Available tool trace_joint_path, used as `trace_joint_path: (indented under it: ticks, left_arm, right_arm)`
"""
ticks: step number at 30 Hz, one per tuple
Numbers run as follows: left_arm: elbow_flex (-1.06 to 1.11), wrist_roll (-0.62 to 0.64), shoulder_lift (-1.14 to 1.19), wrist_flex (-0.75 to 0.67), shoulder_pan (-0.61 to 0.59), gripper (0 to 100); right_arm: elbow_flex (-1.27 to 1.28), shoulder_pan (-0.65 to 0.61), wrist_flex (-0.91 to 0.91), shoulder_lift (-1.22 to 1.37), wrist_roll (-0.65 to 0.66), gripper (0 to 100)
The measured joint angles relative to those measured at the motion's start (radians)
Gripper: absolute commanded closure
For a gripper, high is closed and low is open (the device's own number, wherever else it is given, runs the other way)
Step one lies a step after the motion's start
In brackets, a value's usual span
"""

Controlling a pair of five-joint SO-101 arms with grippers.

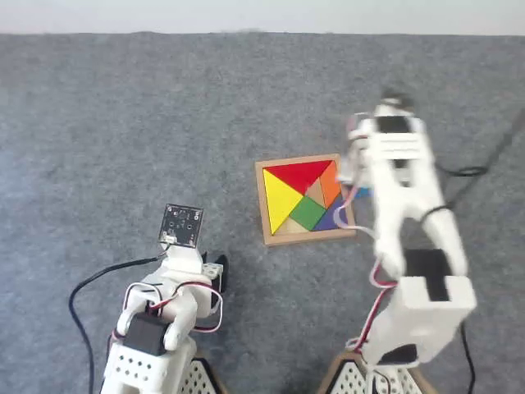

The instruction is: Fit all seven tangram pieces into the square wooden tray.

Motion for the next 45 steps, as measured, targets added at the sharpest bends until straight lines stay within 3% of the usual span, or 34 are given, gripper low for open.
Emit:
trace_joint_path:
  ticks: [4,7,12,17,25,45]
  left_arm:
    - [0.000,0.000,0.000,0.000,0.000,89]
    - [0.000,0.000,0.000,0.000,0.000,89]
    - [0.000,0.000,0.000,0.000,0.000,89]
    - [0.000,0.000,0.000,0.000,0.000,89]
    - [0.000,0.000,0.000,0.000,0.000,89]
    - [0.000,0.000,0.000,0.000,0.000,89]
  right_arm:
    - [-0.025,0.181,-0.029,-0.003,0.143,70.7]
    - [-0.029,0.242,-0.100,0.003,0.273,70.7]
    - [-0.043,0.203,-0.183,0.060,0.356,70.6]
    - [-0.112,0.120,-0.187,0.164,0.410,70.5]
    - [-0.152,0.091,-0.187,0.221,0.480,70.6]
    - [-0.189,0.026,-0.175,0.325,0.563,70.6]
